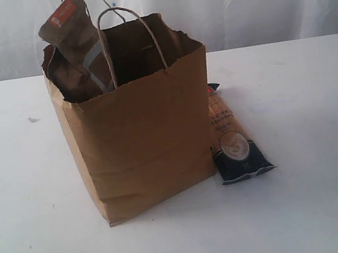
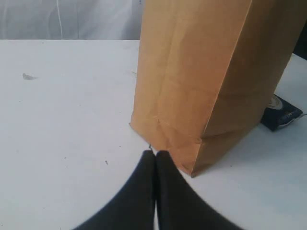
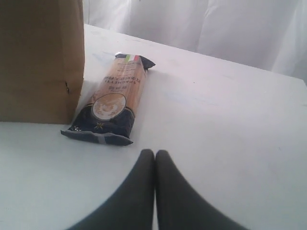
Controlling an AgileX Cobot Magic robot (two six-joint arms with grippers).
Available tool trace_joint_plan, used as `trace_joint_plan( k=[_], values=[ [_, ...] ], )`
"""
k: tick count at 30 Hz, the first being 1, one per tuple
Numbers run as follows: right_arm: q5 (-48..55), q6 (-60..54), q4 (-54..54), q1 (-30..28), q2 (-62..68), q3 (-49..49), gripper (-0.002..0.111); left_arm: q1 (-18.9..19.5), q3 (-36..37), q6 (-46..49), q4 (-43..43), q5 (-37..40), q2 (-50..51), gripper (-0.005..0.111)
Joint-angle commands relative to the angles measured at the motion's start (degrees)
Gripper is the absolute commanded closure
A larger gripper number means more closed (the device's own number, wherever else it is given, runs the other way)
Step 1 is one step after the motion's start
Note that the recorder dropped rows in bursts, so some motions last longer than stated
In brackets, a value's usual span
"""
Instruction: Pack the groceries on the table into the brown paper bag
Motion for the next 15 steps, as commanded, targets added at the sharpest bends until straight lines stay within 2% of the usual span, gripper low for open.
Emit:
trace_joint_plan(
  k=[1, 4, 6, 8, 12, 15],
  values=[
    [-0.68, -0.66, -1.2, -0.23, -0.3, 0.25, 0.108, 0.27, 0.27, 0.19, -0.6, 0.2, -0.3, 0.107],
    [-5.87, 0.96, 2.1, -0.23, -0.3, 0.25, 0.108, 0.27, 0.27, 0.19, -0.6, 0.2, -0.3, 0.107],
    [-17.66, 0.59, 15.23, -0.23, -0.3, 0.25, 0.108, 0.27, 0.27, 0.19, -0.6, 0.2, -0.3, 0.107],
    [-24.82, 1.59, 22.49, -0.23, -0.3, 0.25, 0.108, 0.27, 0.27, 0.19, -0.6, 0.2, -0.3, 0.107],
    [-30.13, 1.59, 23.34, -0.23, -0.3, 0.25, 0.108, 0.27, 0.27, 0.19, -0.6, 0.2, -0.3, 0.107],
    [-38.27, 11.31, 23.34, -0.23, -0.3, 0.25, 0.108, 0.27, 0.27, 0.19, -0.6, 0.2, -0.3, 0.107]
  ],
)
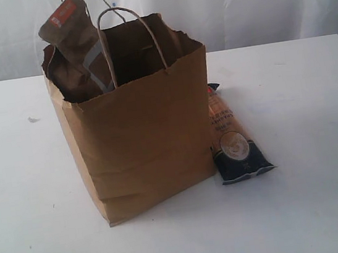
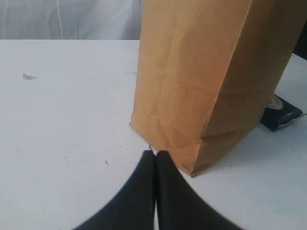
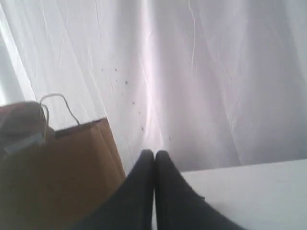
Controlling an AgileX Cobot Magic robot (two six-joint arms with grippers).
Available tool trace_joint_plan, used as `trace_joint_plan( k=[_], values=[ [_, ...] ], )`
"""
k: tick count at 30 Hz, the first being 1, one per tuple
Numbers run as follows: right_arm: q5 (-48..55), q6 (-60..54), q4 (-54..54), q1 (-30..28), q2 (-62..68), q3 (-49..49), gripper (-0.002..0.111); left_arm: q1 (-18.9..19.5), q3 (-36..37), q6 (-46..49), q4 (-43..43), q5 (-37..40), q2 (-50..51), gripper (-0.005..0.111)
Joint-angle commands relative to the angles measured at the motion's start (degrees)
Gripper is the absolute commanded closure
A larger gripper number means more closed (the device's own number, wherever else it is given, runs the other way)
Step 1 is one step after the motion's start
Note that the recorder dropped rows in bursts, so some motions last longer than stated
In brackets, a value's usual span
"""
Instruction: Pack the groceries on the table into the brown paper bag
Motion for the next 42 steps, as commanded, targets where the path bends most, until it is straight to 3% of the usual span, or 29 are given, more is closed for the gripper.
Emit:
trace_joint_plan(
  k=[1, 3, 7, 11, 15, 17, 20, 25, 27, 38, 42],
  values=[
    [-9.45, 9.86, 0.44, -0.23, -0.3, 0.13, 0.108, 0.27, 0.27, 0.19, -0.6, 0.2, -0.3, 0.107],
    [-4.96, 9.85, 0.42, -0.23, -0.3, -2.2, 0.108, 0.27, 0.27, 0.19, -0.6, 0.2, -0.3, 0.107],
    [20.32, 7.04, 0.2, -0.23, 0.66, -13.71, 0.108, 0.27, 0.27, 0.19, -0.6, 0.2, -0.3, 0.107],
    [41.79, -2.64, 0.2, -0.23, 8.94, -27.77, 0.108, 0.27, 0.27, 0.19, -0.6, 0.2, -0.3, 0.107],
    [52.95, -8.98, 0.2, -0.23, 20.22, -37.51, 0.108, 0.27, 0.27, 0.19, -0.6, 0.2, -0.3, 0.107],
    [54.36, -9.65, 0.2, -0.23, 24.81, -40.12, 0.107, 0.27, 0.27, 0.19, -0.6, 0.2, -0.3, 0.107],
    [54.13, -10.85, -0.26, -0.23, 31.5, -42.63, 0.095, 0.27, 0.27, 0.19, -0.6, 0.2, -0.3, 0.107],
    [49.62, -10.85, -2.5, -0.23, 42.64, -43.39, 0.052, 0.27, 0.27, 0.19, -0.6, 0.2, -0.3, 0.107],
    [47.93, -11.21, -2.58, -0.23, 47.93, -43.19, 0.044, 0.27, 0.27, 0.19, -0.6, 0.2, -0.3, 0.107],
    [35.4, -17.89, 1.1, -6.05, 74.23, -43.16, 0.044, 0.27, 0.27, 0.19, -0.6, 0.2, -0.3, 0.107],
    [30.65, -27.47, 10.63, -6.42, 82.39, -43.28, 0.044, 0.27, 0.27, 0.19, -0.6, 0.2, -0.3, 0.107]
  ],
)
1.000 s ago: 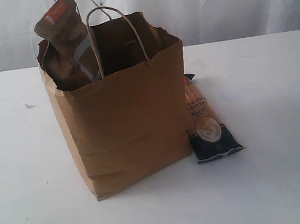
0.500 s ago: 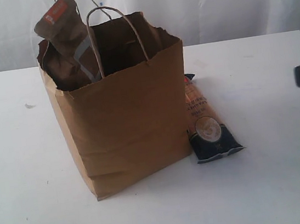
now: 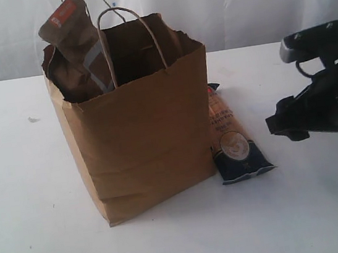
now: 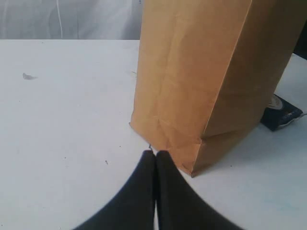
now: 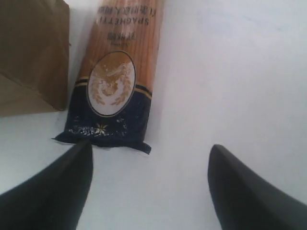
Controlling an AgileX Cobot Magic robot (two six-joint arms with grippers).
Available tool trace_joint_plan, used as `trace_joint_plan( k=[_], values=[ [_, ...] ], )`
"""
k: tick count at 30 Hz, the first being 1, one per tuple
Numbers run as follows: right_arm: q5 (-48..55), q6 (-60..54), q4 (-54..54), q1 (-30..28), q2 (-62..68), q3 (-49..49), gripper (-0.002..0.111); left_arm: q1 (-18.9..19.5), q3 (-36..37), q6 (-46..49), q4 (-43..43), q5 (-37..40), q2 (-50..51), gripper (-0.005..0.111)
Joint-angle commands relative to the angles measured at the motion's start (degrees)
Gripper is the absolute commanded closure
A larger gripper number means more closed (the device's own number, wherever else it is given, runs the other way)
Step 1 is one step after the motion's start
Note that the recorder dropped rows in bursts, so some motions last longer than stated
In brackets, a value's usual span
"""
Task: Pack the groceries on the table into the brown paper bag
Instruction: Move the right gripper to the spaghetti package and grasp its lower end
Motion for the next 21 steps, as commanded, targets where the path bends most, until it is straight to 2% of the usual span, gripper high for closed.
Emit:
trace_joint_plan(
  k=[1, 4, 6, 21],
  values=[
    [-5.89, -13.56, 12.29, -0.57, 7.98, -0.46, 0.044, 0.27, 0.27, 0.19, -0.6, 0.09, -0.3, 0.107],
    [-4.32, -27.08, 25.73, -0.57, 12.92, -2.48, 0.044, 0.27, 0.27, 0.19, -0.6, 0.09, -0.3, 0.107],
    [-2.53, -32.99, 30.0, -0.57, 15.86, -4.23, 0.044, 0.27, 0.27, 0.19, -0.6, 0.09, -0.3, 0.107],
    [-1.45, -34.04, 29.54, -0.57, 28.43, -11.42, 0.045, 0.27, 0.27, 0.19, -0.6, 0.09, -0.3, 0.107]
  ],
)
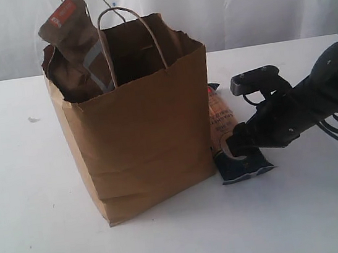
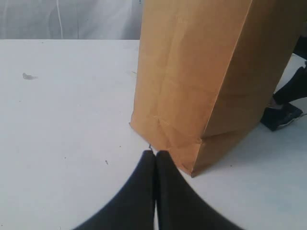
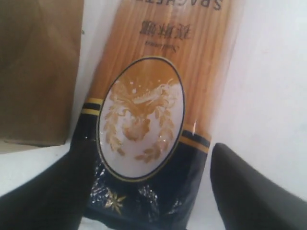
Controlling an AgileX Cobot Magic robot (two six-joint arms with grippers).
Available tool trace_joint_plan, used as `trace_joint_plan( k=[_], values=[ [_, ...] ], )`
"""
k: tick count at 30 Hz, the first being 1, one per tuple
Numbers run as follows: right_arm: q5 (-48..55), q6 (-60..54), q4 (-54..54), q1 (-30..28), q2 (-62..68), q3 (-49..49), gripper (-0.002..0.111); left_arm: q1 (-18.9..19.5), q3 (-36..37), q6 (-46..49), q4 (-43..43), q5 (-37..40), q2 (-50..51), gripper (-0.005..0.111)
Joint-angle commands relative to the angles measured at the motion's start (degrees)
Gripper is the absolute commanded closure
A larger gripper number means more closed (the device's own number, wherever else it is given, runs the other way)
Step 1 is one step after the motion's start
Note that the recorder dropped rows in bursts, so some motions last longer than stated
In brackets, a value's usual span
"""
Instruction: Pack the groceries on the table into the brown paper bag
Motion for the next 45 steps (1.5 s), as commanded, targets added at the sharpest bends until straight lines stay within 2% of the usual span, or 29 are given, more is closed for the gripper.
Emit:
trace_joint_plan(
  k=[1, 8, 10, 12, 16, 20, 23, 28, 36, 38, 41, 45],
  values=[
    [2.29, -0.74, 0.13, -0.45, 2.64, -2.02, 0.045, 0.27, 0.27, 0.19, -0.6, 0.09, -0.3, 0.107],
    [5.22, -0.74, -1.93, -0.45, 5.99, -2.67, 0.045, 0.27, 0.27, 0.19, -0.6, 0.09, -0.3, 0.107],
    [5.81, -0.49, -4.92, -0.45, 6.37, -2.67, 0.05, 0.27, 0.27, 0.19, -0.6, 0.09, -0.3, 0.107],
    [6.72, 1.25, -8.79, -0.45, 6.37, -2.67, 0.065, 0.27, 0.27, 0.19, -0.6, 0.09, -0.3, 0.107],
    [10.4, 9.36, -21.92, -0.45, 6.13, -2.67, 0.106, 0.27, 0.27, 0.19, -0.6, 0.09, -0.3, 0.107],
    [15.08, 21.22, -34.04, -0.45, 6.13, -2.67, 0.108, 0.27, 0.27, 0.19, -0.6, 0.09, -0.3, 0.107],
    [19.84, 25.78, -38.41, -0.45, 5.95, -2.56, 0.108, 0.27, 0.27, 0.19, -0.6, 0.09, -0.3, 0.107],
    [26.67, 26.94, -38.95, -0.45, 2.45, 0.95, 0.108, 0.27, 0.27, 0.19, -0.6, 0.09, -0.3, 0.107],
    [25.79, 30.8, -39.83, -0.45, -10.3, 10.84, 0.108, 0.27, 0.27, 0.3, -0.6, 0.09, -0.3, 0.107],
    [25.79, 30.8, -39.72, -0.45, -12.95, 12.4, 0.106, 0.27, 0.27, 0.3, -0.6, 0.09, -0.3, 0.107],
    [25.89, 30.8, -39.63, -0.45, -15.53, 13.43, 0.087, 0.27, 0.27, 0.3, -0.6, 0.09, -0.3, 0.107],
    [25.77, 30.8, -39.13, -0.45, -17.15, 13.65, 0.039, 0.27, 0.27, 0.3, -0.6, 0.09, -0.3, 0.107]
  ],
)
